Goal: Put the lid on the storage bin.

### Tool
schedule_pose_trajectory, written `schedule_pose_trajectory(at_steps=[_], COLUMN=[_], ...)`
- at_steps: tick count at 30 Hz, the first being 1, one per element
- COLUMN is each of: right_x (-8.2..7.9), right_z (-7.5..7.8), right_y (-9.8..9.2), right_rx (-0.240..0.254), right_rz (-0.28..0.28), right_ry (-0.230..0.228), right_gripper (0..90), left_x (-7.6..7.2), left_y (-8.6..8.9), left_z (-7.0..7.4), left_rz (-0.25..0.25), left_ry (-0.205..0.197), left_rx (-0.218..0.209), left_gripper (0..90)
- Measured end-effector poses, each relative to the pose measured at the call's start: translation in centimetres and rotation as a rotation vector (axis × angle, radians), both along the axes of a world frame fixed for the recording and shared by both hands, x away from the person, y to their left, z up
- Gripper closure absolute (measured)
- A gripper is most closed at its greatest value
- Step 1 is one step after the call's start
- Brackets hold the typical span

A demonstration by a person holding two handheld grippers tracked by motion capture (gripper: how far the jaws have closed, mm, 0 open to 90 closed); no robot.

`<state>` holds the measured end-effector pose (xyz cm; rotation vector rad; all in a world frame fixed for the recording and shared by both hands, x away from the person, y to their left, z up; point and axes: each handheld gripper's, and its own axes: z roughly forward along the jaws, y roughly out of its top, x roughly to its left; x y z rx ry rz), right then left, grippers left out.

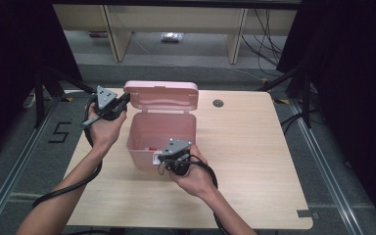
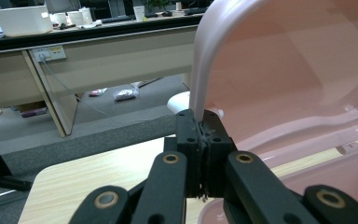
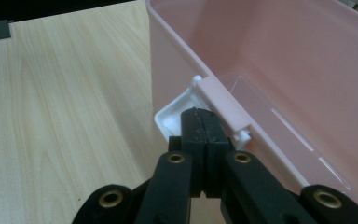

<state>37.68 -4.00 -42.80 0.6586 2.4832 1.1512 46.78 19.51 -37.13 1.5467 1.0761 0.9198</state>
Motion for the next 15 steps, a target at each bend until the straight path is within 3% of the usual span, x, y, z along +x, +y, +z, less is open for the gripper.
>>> schedule_pose_trajectory(at_steps=[15], right_x=[-0.08], right_z=[-0.08], right_y=[0.09], right_rx=[0.007], right_rz=[0.003], right_ry=[-0.013], right_gripper=[90.0], left_x=[-0.15], left_y=[-0.08], left_z=[-0.17], left_rz=[0.011], left_ry=[-0.007], left_rx=[-0.005], left_gripper=[87.7])
